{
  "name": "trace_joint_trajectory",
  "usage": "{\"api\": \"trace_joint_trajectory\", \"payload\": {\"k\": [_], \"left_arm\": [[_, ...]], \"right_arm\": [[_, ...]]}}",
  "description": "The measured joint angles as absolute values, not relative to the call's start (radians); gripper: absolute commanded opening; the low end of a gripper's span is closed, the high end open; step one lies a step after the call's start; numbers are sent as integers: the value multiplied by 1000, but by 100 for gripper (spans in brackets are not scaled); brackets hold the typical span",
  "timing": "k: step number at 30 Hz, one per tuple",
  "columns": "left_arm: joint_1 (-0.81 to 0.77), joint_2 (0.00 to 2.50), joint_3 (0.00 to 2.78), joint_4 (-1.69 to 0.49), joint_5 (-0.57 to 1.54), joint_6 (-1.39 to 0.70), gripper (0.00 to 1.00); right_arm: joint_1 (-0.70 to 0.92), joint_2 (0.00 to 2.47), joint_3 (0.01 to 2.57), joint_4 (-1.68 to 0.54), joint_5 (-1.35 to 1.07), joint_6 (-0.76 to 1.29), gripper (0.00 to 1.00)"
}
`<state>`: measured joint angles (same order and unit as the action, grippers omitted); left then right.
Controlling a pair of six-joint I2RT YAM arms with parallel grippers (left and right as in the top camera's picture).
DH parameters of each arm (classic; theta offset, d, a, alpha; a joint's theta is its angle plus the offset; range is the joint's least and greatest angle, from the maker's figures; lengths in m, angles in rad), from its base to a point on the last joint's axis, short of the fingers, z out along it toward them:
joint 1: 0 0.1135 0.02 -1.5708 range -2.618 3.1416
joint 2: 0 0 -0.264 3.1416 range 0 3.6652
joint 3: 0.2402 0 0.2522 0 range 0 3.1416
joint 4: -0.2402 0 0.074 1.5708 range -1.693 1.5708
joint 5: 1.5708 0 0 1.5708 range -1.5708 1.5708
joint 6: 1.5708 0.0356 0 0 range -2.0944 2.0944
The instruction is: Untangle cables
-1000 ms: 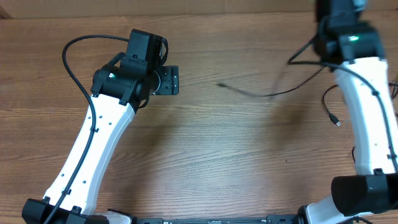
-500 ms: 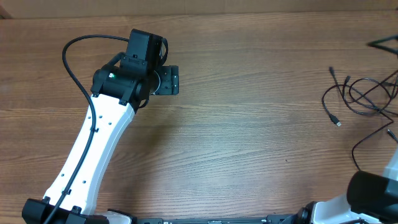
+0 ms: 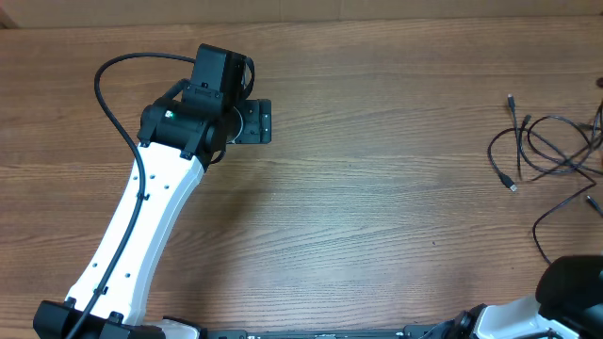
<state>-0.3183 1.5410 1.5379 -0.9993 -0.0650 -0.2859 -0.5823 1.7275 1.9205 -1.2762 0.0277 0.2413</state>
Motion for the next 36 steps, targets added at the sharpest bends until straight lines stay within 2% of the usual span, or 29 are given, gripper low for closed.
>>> {"api": "trace_joint_trajectory", "payload": {"k": [2, 13, 17, 20, 25, 27, 29, 31, 36], "left_arm": [[-318, 1541, 1538, -999, -65, -286, 86], [-318, 1541, 1538, -996, -65, -286, 87], [-318, 1541, 1538, -996, -65, -286, 87], [-318, 1541, 1538, -995, -65, -286, 87], [-318, 1541, 1538, -995, -65, -286, 88], [-318, 1541, 1538, -989, -73, -286, 89], [-318, 1541, 1538, -972, -90, -286, 96], [-318, 1541, 1538, -965, -113, -286, 100], [-296, 1541, 1538, -1073, -153, -325, 100]], "right_arm": [[-589, 1732, 1895, -1280, 28, 237, 58], [-621, 1733, 1864, -1312, 115, 295, 87], [-621, 1733, 1864, -1318, -41, 227, 86], [-609, 1733, 1864, -1344, -216, 123, 79], [-517, 1741, 1864, -1415, -376, -8, 80], [-459, 1755, 1864, -1443, -408, -52, 84], [-400, 1771, 1864, -1457, -421, -93, 90], [-318, 1787, 1864, -1455, -419, -128, 100], [-140, 1797, 1863, -1452, -306, -138, 100]]}}
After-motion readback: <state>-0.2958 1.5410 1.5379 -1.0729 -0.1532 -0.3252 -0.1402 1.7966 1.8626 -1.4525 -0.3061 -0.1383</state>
